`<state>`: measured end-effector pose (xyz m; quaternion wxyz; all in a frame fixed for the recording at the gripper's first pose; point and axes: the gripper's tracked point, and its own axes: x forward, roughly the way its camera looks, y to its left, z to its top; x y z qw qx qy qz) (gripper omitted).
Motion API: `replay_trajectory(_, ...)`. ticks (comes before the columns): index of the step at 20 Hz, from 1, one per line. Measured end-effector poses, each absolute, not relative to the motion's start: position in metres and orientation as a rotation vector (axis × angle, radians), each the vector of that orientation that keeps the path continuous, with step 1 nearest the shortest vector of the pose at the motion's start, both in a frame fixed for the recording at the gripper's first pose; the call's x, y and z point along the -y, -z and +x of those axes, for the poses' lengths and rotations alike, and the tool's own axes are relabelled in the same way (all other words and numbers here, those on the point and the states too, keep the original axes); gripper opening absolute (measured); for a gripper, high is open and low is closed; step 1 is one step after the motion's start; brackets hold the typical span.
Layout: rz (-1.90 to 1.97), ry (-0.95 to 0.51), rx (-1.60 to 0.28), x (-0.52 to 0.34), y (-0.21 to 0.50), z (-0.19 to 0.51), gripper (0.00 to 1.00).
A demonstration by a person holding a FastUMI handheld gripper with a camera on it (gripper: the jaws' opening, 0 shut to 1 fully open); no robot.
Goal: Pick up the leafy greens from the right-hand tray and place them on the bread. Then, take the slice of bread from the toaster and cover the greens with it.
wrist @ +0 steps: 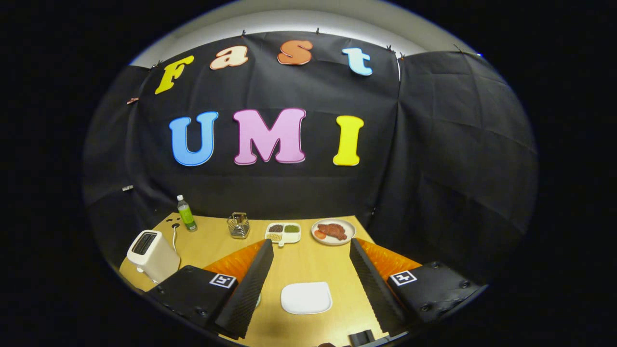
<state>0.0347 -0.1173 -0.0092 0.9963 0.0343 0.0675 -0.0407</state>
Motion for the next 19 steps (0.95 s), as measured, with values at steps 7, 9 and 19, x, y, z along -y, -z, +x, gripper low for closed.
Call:
replay_trajectory(7,0.060,0.027,-0.083,0.153,0.000,-0.045,0.96)
replay_trajectory(9,0.080,0.001,-0.099,0.160,0.008,-0.059,0.97)
replay_trajectory(19,0.130,-0.079,-0.117,0.181,0.021,-0.058,0.97)
